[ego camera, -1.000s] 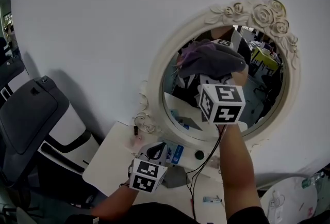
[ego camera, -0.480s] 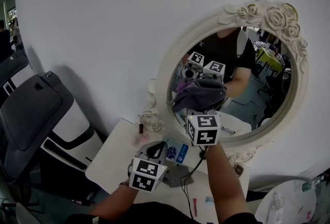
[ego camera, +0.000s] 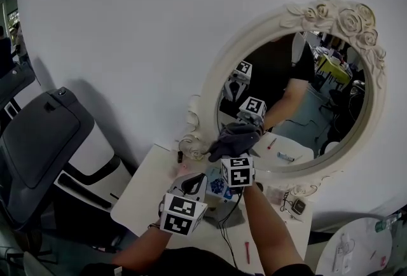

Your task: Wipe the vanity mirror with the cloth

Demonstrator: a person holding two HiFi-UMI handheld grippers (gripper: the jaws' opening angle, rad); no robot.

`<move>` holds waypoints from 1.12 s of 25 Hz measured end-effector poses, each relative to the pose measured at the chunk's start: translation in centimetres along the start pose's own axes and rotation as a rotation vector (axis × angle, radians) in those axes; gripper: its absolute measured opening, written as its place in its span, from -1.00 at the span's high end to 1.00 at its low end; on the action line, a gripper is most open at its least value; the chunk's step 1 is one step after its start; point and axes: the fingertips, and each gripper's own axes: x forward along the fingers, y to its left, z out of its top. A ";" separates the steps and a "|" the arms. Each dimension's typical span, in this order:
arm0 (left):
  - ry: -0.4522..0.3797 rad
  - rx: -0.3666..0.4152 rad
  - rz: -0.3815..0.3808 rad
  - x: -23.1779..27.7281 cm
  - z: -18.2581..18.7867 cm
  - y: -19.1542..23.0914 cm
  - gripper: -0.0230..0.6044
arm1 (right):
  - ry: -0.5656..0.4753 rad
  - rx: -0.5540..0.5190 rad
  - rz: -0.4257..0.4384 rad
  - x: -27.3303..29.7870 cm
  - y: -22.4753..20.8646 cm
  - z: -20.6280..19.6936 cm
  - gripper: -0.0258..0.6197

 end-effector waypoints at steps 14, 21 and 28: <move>-0.036 -0.007 -0.165 0.3 0.2 0.7 0.93 | -0.347 0.270 -0.333 -15.6 -1.9 1.7 0.83; 0.009 0.021 -0.355 1.9 -1.5 -5.3 0.93 | -0.342 0.378 -0.507 -23.2 -3.6 -2.2 0.83; -0.002 0.033 -0.403 1.4 -1.6 -7.8 0.93 | -0.335 0.319 -0.565 -26.6 -2.0 -2.6 0.83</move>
